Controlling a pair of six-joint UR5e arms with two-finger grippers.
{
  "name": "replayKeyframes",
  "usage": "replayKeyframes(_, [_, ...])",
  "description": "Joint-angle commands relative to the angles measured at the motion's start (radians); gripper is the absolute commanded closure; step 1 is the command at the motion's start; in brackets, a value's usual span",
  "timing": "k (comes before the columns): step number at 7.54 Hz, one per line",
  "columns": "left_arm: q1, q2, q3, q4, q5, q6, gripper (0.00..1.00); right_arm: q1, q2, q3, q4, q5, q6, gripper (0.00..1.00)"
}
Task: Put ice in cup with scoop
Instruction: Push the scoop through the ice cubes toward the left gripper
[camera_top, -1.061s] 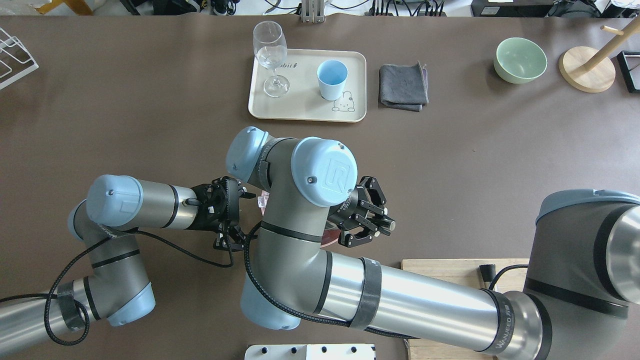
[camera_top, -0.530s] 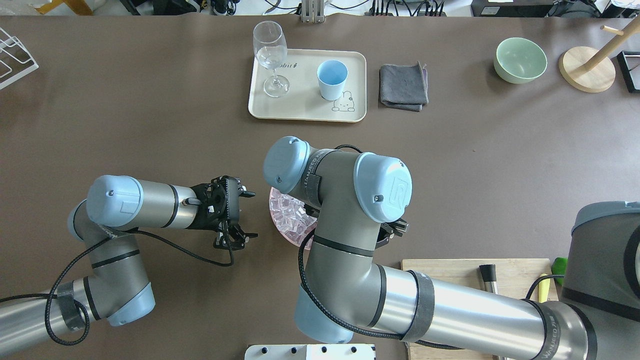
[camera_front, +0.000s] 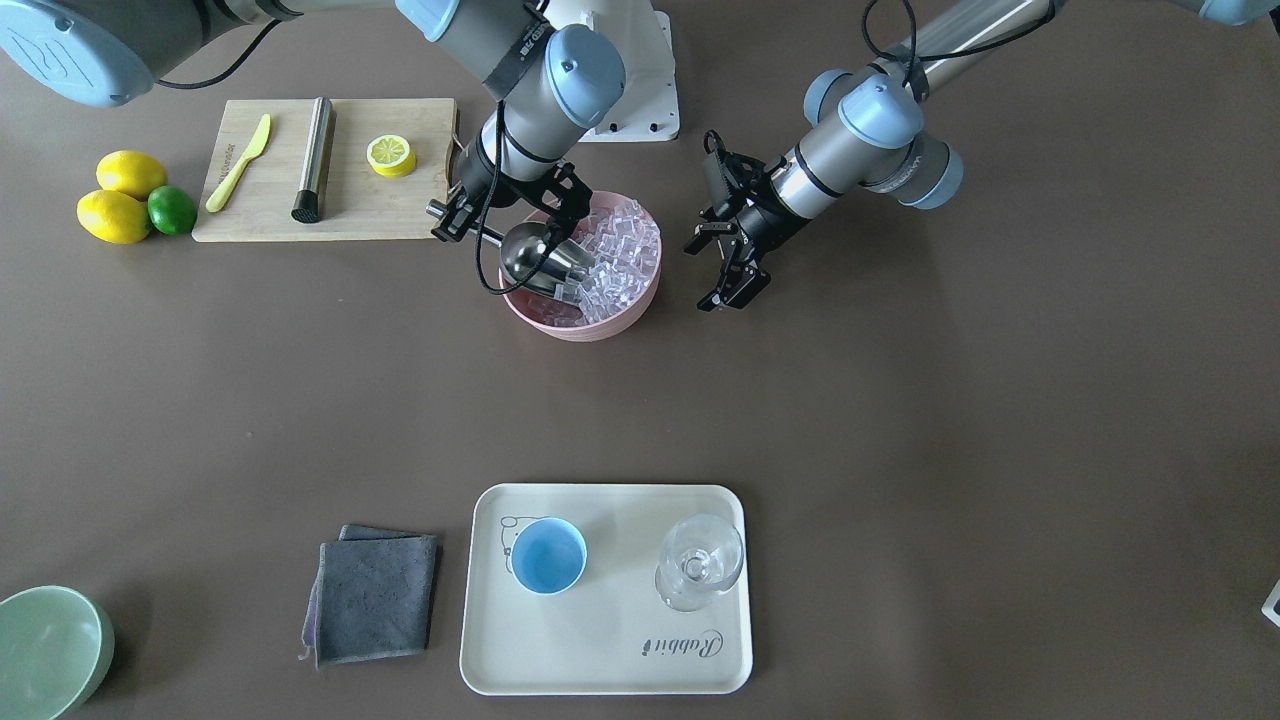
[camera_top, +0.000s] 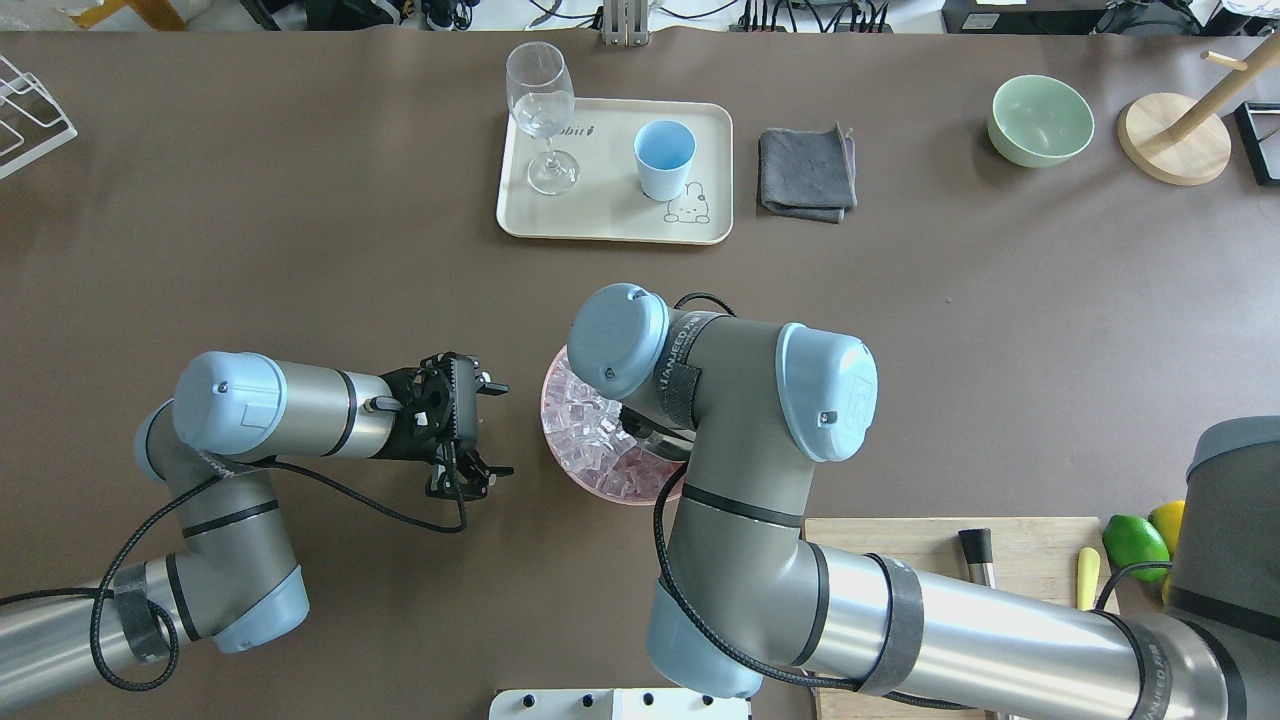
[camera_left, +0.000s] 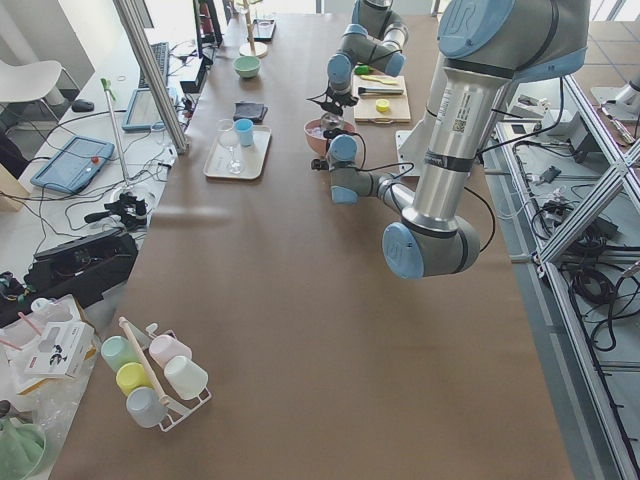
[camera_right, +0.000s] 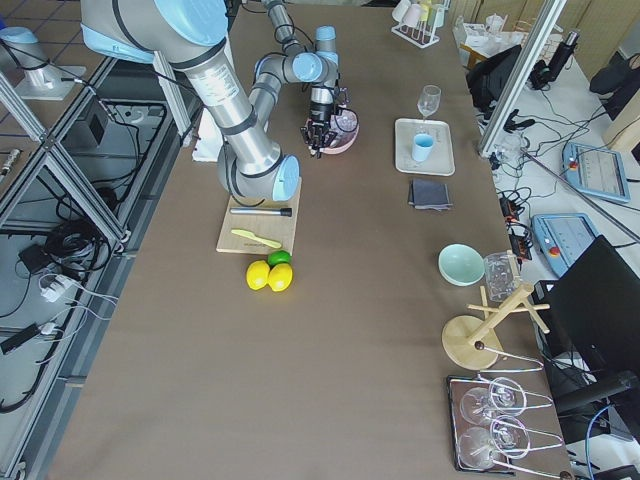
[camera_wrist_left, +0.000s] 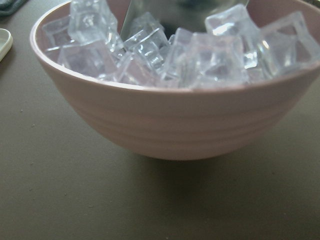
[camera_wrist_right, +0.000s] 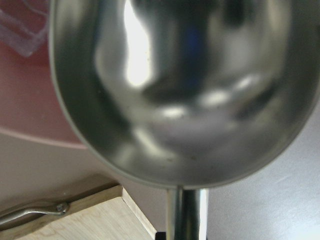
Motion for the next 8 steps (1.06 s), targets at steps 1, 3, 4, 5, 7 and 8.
replayKeyframes(1, [-0.001,0.0,0.001,0.002,0.017,-0.001,0.02,0.0,-0.026,0.025,0.059,0.002,0.002,1.0])
replayKeyframes(3, [0.001,0.0,0.001,0.0,0.017,-0.001,0.02,0.0,-0.062,0.026,0.149,0.009,0.002,1.0])
replayKeyframes(4, [-0.001,-0.003,0.001,0.0,0.017,-0.001,0.02,0.0,-0.076,0.026,0.188,0.009,0.003,1.0])
replayKeyframes(5, [-0.001,-0.003,0.001,0.0,0.017,-0.001,0.02,0.0,-0.081,0.034,0.194,0.011,0.002,1.0])
replayKeyframes(7, [-0.001,-0.003,0.001,0.002,0.017,-0.001,0.02,0.0,-0.114,0.06,0.245,0.011,0.003,1.0])
replayKeyframes(8, [-0.001,-0.004,0.0,0.003,0.017,-0.001,0.02,0.0,-0.122,0.063,0.265,0.011,0.005,1.0])
